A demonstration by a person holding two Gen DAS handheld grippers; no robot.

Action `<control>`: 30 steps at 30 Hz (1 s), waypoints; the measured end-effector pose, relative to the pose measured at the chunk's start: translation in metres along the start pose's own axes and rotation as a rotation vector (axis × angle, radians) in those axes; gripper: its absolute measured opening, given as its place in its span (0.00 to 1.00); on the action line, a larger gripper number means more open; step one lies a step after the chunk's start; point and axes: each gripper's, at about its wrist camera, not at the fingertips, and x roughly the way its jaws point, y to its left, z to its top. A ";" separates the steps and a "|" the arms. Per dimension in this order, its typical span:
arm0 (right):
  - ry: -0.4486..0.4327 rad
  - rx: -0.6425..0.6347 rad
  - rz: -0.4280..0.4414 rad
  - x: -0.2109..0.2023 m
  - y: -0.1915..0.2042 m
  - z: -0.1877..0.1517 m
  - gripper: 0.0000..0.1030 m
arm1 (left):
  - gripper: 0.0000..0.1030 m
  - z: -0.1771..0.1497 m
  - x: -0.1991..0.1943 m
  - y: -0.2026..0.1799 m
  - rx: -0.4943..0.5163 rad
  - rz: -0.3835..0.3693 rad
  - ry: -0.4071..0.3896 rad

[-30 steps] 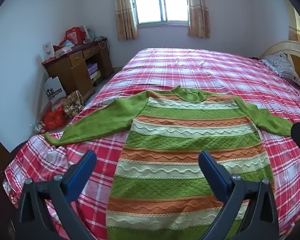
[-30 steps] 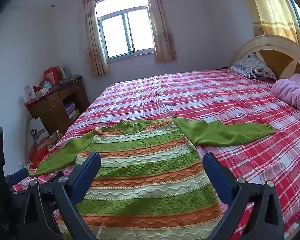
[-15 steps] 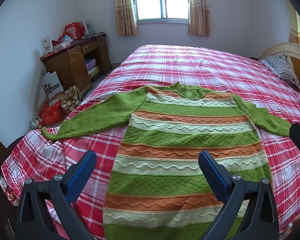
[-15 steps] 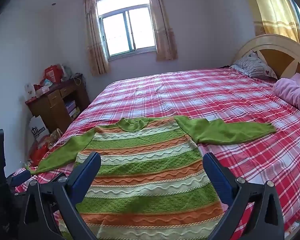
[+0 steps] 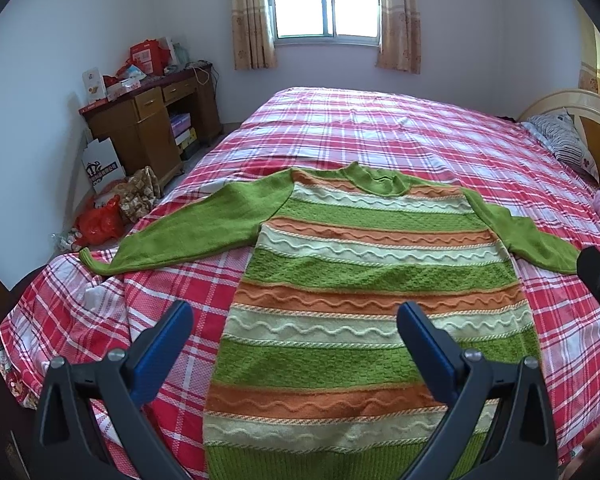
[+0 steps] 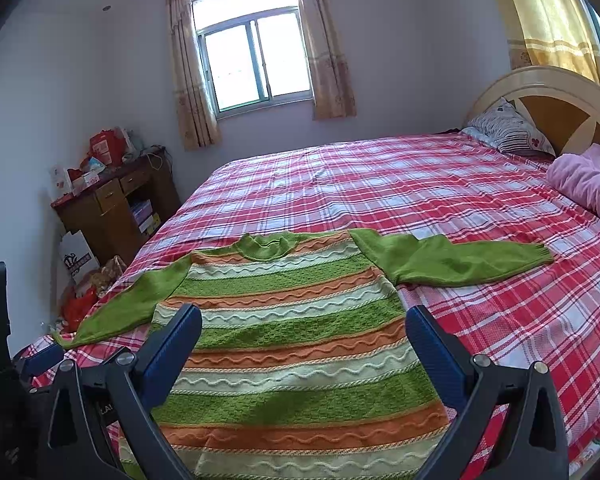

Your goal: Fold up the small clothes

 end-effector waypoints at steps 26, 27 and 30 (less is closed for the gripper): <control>0.008 -0.007 0.004 0.002 0.004 -0.001 0.99 | 1.00 -0.001 -0.001 0.002 -0.001 -0.002 0.002; 0.008 -0.007 0.003 0.002 0.004 -0.001 0.99 | 1.00 -0.002 -0.001 0.002 -0.001 -0.002 0.002; 0.009 -0.006 0.004 0.002 0.004 -0.001 0.99 | 1.00 -0.001 -0.001 0.002 -0.002 -0.003 0.002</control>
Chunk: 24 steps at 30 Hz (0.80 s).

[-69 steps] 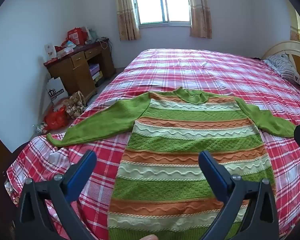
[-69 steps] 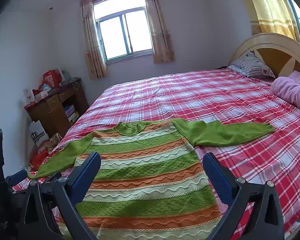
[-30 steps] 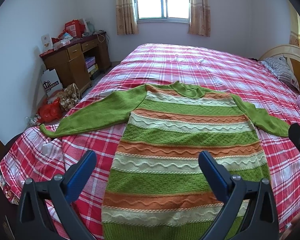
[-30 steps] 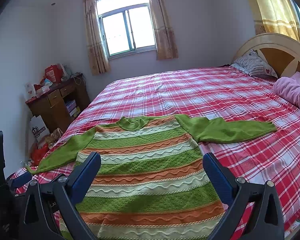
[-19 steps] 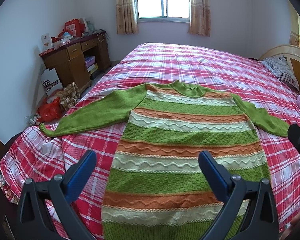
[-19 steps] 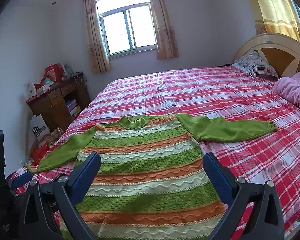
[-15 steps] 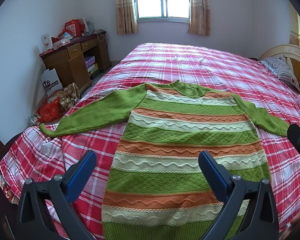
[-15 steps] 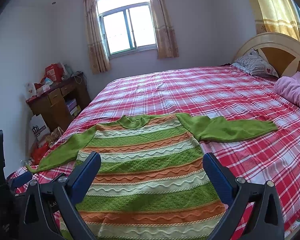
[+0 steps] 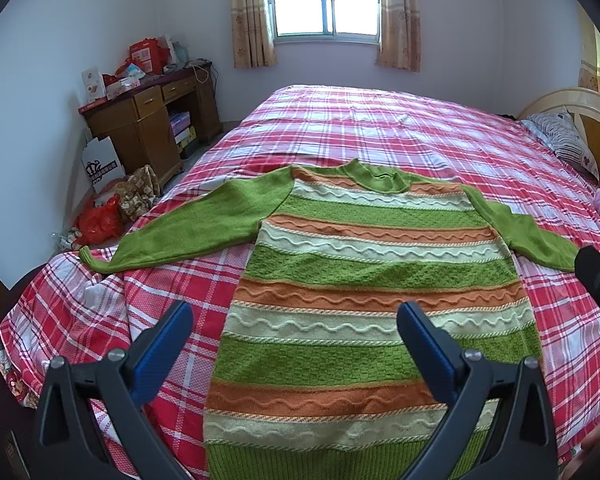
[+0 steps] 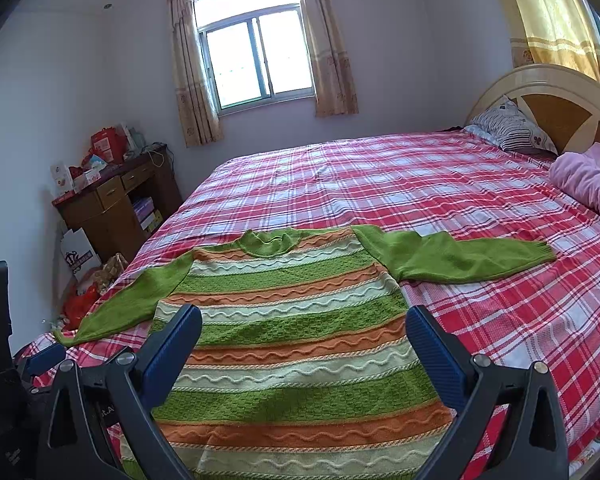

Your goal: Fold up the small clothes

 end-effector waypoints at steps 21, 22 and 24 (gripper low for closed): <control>0.003 -0.001 0.002 0.000 0.001 -0.002 0.99 | 1.00 -0.003 0.002 0.000 0.006 0.000 0.004; 0.004 -0.001 0.002 0.000 0.001 -0.002 0.99 | 1.00 -0.003 0.002 0.000 0.006 0.000 0.004; 0.006 -0.001 0.002 0.001 0.002 -0.003 0.99 | 1.00 -0.003 0.002 -0.001 0.007 0.002 0.004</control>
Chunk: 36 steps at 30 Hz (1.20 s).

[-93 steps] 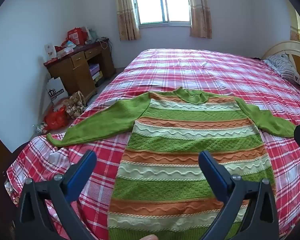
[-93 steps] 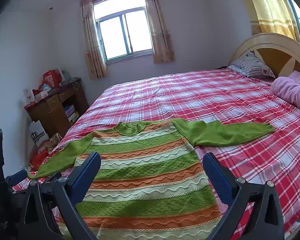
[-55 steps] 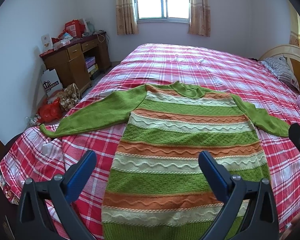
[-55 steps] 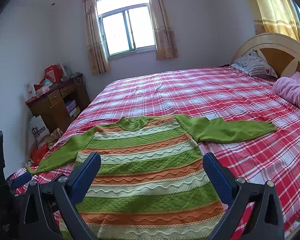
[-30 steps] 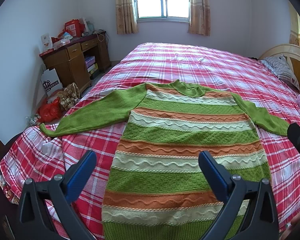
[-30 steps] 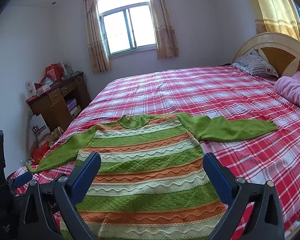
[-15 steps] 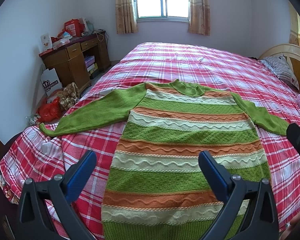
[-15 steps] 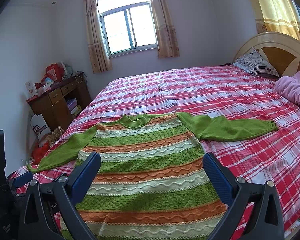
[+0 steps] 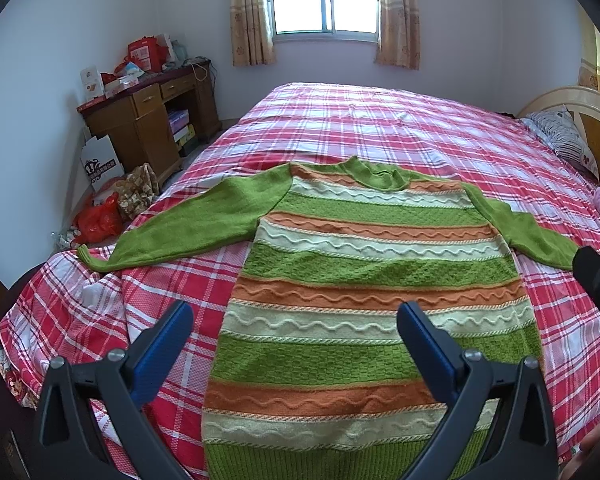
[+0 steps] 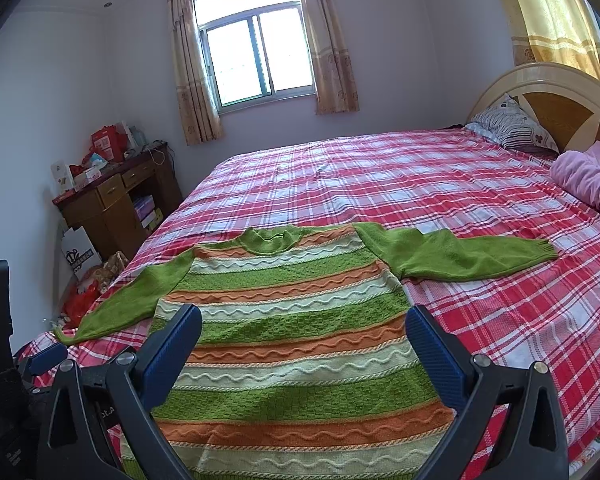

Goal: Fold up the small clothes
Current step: 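Grasp the green sleeve cuff with the right gripper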

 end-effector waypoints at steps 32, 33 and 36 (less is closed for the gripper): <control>0.047 0.527 -0.263 0.123 -0.311 0.046 0.91 | 1.00 0.058 0.128 -0.029 -0.020 -0.108 -0.028; 0.048 0.560 -0.272 0.128 -0.327 0.048 0.88 | 1.00 0.058 0.135 -0.028 -0.034 -0.111 -0.046; 0.064 0.723 -0.306 0.148 -0.387 0.042 0.75 | 1.00 0.059 0.155 -0.028 -0.054 -0.110 -0.020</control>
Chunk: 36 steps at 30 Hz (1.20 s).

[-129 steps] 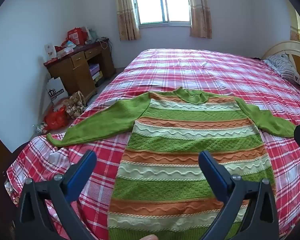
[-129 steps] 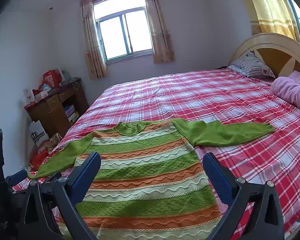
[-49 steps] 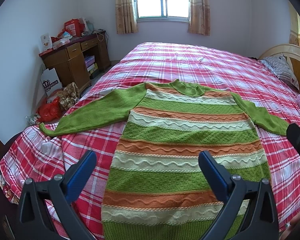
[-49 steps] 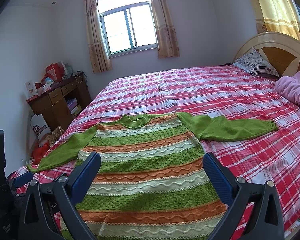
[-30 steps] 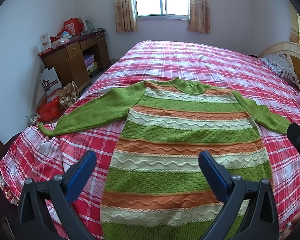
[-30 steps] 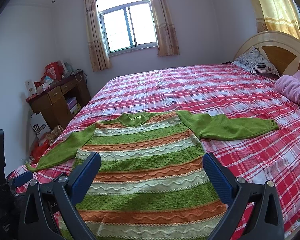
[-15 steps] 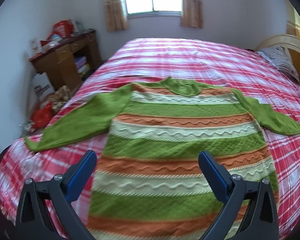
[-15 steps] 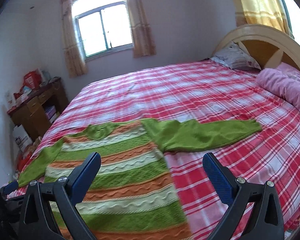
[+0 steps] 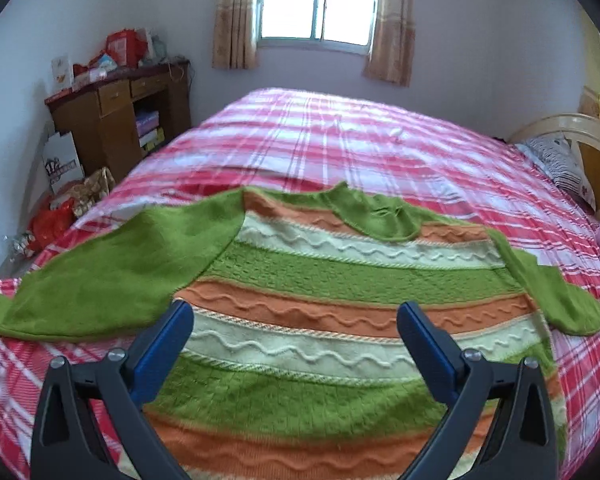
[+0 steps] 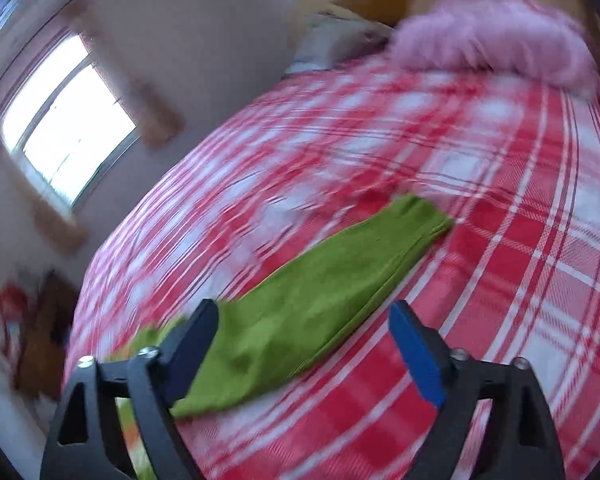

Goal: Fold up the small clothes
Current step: 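Grasp the green sleeve cuff with the right gripper, then carry the held sleeve across the sweater body and release it with the right gripper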

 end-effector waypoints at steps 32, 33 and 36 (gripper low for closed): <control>-0.057 -0.130 0.070 0.005 0.015 0.040 0.07 | 1.00 -0.029 0.051 -0.013 0.032 0.071 0.176; -0.059 -0.143 0.090 -0.002 0.026 0.038 0.07 | 1.00 -0.027 0.052 -0.010 0.033 0.066 0.175; -0.050 -0.204 0.188 -0.023 0.074 0.022 0.07 | 1.00 -0.030 0.042 -0.009 0.051 0.063 0.178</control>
